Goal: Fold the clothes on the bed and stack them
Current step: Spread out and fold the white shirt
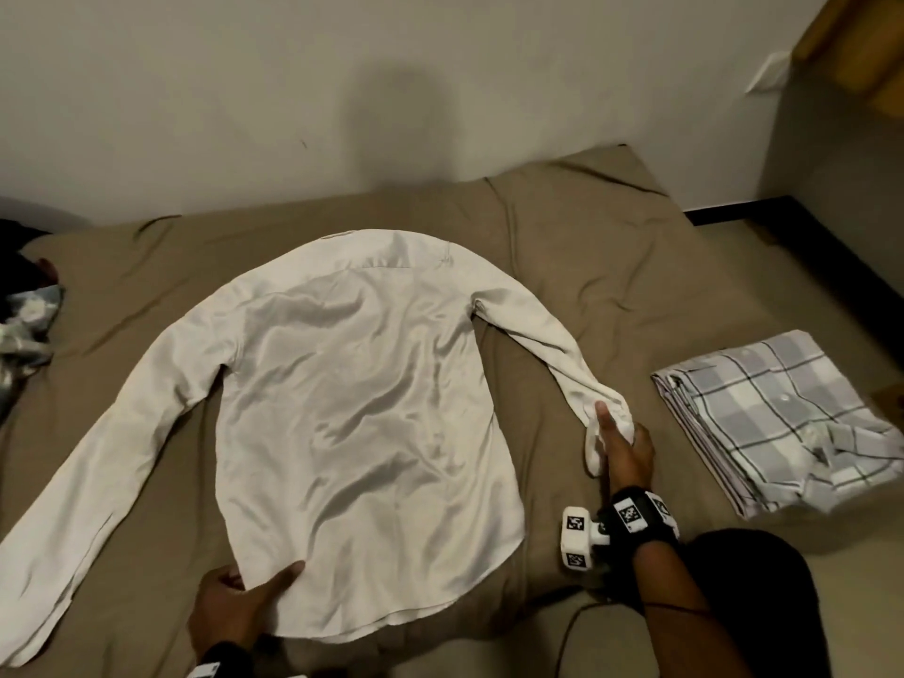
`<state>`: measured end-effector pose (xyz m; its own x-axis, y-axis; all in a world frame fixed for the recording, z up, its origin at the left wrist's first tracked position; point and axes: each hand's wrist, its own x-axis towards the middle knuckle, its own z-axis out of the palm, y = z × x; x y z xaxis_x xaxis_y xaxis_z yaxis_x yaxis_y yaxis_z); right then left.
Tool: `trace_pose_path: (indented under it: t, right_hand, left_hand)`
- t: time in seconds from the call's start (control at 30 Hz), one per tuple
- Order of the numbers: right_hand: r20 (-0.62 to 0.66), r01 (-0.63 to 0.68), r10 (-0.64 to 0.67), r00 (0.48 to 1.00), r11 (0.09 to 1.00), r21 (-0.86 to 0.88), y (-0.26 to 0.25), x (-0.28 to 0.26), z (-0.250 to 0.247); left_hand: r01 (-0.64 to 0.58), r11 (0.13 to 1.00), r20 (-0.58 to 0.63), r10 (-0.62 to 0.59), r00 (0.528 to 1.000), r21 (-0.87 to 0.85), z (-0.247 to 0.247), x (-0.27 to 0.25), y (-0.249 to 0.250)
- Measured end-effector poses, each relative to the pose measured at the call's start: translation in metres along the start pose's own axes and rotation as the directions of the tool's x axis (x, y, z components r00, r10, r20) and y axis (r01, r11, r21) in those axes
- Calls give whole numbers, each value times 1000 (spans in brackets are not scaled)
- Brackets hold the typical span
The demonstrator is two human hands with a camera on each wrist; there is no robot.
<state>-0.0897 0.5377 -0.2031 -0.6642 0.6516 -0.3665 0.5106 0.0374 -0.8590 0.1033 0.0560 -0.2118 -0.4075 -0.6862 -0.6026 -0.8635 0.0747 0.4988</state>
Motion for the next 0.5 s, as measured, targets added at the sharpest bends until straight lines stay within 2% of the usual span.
trace_pose_path:
  t: [0.07, 0.1, 0.13, 0.17, 0.23, 0.3, 0.33, 0.43, 0.5]
  right_hand:
    - [24, -57, 56, 998, 997, 60, -2, 0, 0]
    - [56, -49, 48, 997, 999, 7, -2, -1, 1]
    - [77, -8, 17, 997, 993, -117, 0, -6, 3]
    - [98, 54, -29, 995, 964, -262, 4, -10, 6]
    - [161, 226, -167, 973, 833, -504, 14, -20, 10]
    - [253, 388, -295, 921, 739, -551, 20, -30, 11]
    - [253, 409, -321, 913, 726, -553, 20, -35, 9]
    - [140, 256, -215, 967, 818, -515, 18, -25, 3]
    - [160, 131, -60, 985, 867, -481, 6, -15, 1]
  left_hand:
    - [-17, 1000, 18, 17, 1000, -2, -1, -6, 0]
    - [-20, 1000, 15, 20, 1000, -9, -2, -10, 1]
    - [-15, 1000, 10, 16, 1000, -22, -3, -15, 3]
    - [-7, 1000, 9, 7, 1000, -31, -4, -20, 5]
    - [12, 999, 15, -11, 1000, -45, -3, -27, 6]
    - [10, 998, 13, -9, 1000, -66, -1, -32, 6]
    - [5, 997, 14, -4, 1000, -74, -2, -34, 8]
    - [15, 994, 8, -14, 1000, -108, -3, -37, 12]
    - [38, 993, 11, -37, 999, -110, -4, -39, 15]
